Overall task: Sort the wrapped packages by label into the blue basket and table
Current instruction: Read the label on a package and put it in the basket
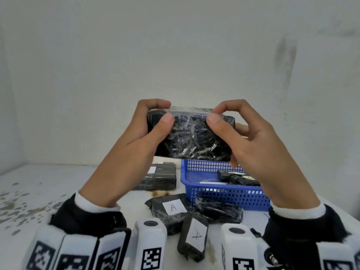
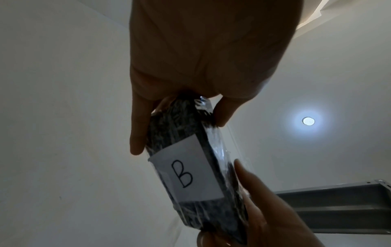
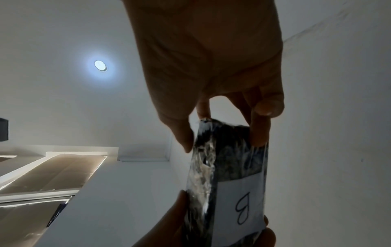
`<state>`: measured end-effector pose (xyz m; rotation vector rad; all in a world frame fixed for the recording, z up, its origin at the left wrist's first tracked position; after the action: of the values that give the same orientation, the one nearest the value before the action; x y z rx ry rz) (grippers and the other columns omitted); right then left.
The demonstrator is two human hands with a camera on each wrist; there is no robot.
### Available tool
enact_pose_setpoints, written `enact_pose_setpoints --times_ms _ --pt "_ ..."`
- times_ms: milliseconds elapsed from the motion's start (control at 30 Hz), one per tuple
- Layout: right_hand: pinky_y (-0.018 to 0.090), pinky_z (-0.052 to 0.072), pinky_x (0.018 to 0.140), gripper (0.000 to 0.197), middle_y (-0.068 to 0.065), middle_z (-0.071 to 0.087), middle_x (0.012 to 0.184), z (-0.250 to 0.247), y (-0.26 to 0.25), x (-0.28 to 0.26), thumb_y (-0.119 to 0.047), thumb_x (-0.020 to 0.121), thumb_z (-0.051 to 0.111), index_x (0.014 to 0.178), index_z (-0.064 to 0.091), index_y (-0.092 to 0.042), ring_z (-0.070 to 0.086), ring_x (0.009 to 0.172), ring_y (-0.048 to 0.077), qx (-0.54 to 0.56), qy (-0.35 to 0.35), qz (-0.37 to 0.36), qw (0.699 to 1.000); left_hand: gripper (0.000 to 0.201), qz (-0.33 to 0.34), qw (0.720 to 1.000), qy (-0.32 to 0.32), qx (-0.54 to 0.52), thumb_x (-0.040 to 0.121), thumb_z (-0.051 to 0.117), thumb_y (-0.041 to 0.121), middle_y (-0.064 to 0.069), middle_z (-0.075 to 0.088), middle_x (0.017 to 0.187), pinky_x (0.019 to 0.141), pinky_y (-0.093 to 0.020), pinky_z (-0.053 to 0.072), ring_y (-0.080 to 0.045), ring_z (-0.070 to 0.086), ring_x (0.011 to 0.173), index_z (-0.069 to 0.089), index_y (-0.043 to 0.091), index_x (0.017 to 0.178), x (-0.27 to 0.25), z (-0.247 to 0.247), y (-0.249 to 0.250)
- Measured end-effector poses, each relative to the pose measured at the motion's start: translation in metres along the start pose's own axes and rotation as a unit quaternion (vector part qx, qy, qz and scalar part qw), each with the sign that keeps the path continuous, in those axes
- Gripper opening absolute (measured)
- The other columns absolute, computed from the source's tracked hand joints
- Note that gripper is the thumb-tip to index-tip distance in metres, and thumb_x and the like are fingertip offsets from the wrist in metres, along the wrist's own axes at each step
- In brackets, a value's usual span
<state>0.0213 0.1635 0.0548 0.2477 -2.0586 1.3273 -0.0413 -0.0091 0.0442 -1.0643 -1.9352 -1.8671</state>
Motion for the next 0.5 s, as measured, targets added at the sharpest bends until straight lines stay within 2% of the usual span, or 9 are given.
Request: enact_pose_setpoints --times_ms 67,133,200,267,300,367,433,500 --pt "0.019 0.044 0.051 0.030 -0.004 0.067 0.070 0.0009 0.0002 0.0002 -0.061 0.072 0.063 0.093 0.062 -0.039 0.041 0.044 0.012 -0.004 0.004 0.000 1.000 0.032 -0.002 1.000 -0.002 -0.002 0.087 0.053 0.053 0.019 0.064 0.083 0.080 -0.032 0.052 -0.006 0.065 0.082 0.051 0.038 0.115 0.0002 0.0013 0.0002" --pt "0.019 0.042 0.047 0.031 0.007 0.070 0.078 0.0029 0.0004 0.0002 -0.061 0.073 0.064 0.094 0.060 -0.039 0.042 0.047 0.016 -0.004 0.001 -0.001 1.000 0.033 0.003 1.000 0.000 0.003 0.088 0.055 0.053 0.020 0.063 0.077 0.075 -0.029 0.048 -0.006 0.064 0.076 0.049 0.037 0.116 0.0001 0.0027 0.0008" --pt "0.019 0.040 0.044 0.035 0.012 0.071 0.084 0.0043 -0.0002 0.0000 -0.063 0.069 0.064 0.095 0.059 -0.039 0.045 0.050 0.018 -0.004 0.001 -0.004 1.000 0.034 0.003 1.000 0.002 0.000 0.087 0.055 0.054 0.020 0.064 0.076 0.074 -0.030 0.048 -0.006 0.064 0.075 0.049 0.038 0.116 0.0002 0.0030 0.0002" --pt "0.018 0.040 0.045 0.039 0.010 0.073 0.085 0.0048 -0.0004 -0.0007 -0.064 0.065 0.066 0.095 0.057 -0.041 0.050 0.051 0.021 -0.009 -0.003 -0.006 1.000 0.036 0.002 1.000 0.006 -0.003 0.082 0.054 0.051 0.016 0.066 0.080 0.077 -0.034 0.049 -0.009 0.066 0.078 0.049 0.039 0.115 0.0006 0.0028 -0.0006" --pt "0.019 0.042 0.046 0.040 0.007 0.074 0.087 0.0048 -0.0001 -0.0010 -0.063 0.064 0.068 0.096 0.057 -0.043 0.056 0.054 0.026 -0.012 -0.006 -0.006 1.000 0.037 0.004 1.000 0.008 -0.003 0.081 0.055 0.050 0.015 0.067 0.083 0.079 -0.036 0.050 -0.010 0.067 0.080 0.049 0.039 0.115 0.0006 0.0027 -0.0003" --pt "0.025 0.049 0.052 0.039 0.004 0.075 0.092 0.0051 0.0011 -0.0007 -0.059 0.067 0.073 0.098 0.055 -0.045 0.067 0.073 0.039 -0.015 -0.012 -0.011 1.000 0.038 0.006 1.000 0.008 -0.001 0.083 0.059 0.051 0.015 0.070 0.088 0.081 -0.033 0.052 -0.009 0.069 0.083 0.048 0.038 0.116 0.0004 0.0034 0.0014" --pt "0.033 0.058 0.061 0.042 0.002 0.075 0.096 0.0050 0.0020 -0.0004 -0.058 0.066 0.075 0.100 0.055 -0.046 0.069 0.083 0.040 -0.011 -0.015 -0.020 1.000 0.044 0.009 1.000 0.004 0.008 0.082 0.063 0.049 0.021 0.071 0.089 0.078 -0.022 0.053 -0.002 0.069 0.082 0.044 0.035 0.119 -0.0010 0.0050 0.0048" --pt "0.034 0.061 0.070 0.047 -0.002 0.074 0.098 0.0044 0.0021 -0.0003 -0.058 0.063 0.076 0.103 0.053 -0.047 0.070 0.085 0.036 -0.017 -0.021 -0.027 0.999 0.060 0.013 0.999 0.000 0.036 0.070 0.063 0.042 0.025 0.071 0.087 0.073 -0.010 0.050 0.004 0.069 0.080 0.038 0.034 0.125 -0.0025 0.0054 0.0060"
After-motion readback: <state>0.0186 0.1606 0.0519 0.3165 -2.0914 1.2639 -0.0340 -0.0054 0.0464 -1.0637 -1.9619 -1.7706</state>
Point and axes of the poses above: each hand's wrist, its own x-axis towards the middle knuckle, its own z-axis out of the palm, y = z × x, the point moved 4 cm from there along x, towards the middle knuckle
